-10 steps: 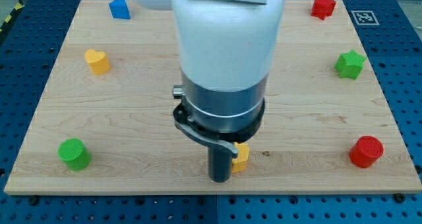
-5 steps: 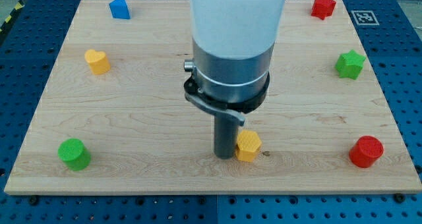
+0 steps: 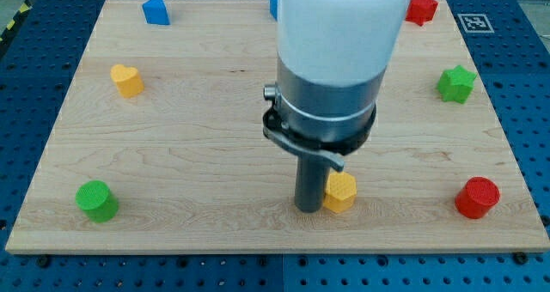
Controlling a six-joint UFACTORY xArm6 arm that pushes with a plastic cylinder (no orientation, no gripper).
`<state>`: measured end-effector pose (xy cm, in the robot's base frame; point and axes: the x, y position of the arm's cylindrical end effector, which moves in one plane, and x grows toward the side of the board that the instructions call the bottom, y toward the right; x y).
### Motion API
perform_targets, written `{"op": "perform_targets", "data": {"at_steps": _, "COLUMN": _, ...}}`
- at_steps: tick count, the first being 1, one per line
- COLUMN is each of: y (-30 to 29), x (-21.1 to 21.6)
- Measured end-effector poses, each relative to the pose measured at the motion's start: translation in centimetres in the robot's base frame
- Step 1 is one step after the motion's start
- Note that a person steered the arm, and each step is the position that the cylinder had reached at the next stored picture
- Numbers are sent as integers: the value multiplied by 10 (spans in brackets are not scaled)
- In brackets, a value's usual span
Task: Move the yellow hexagon into the red circle
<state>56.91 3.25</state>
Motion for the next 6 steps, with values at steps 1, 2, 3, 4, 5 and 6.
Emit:
{"op": "perform_targets", "data": {"at_steps": 1, "y": 0, "x": -6}}
{"op": "perform_targets", "data": {"at_steps": 2, "y": 0, "x": -6}}
{"op": "perform_targets", "data": {"at_steps": 3, "y": 6, "x": -6}}
{"op": "perform_targets", "data": {"at_steps": 4, "y": 27, "x": -6}}
{"op": "perform_targets", "data": {"at_steps": 5, "y": 53, "x": -6}}
{"op": "perform_targets", "data": {"at_steps": 6, "y": 79, "x": -6}}
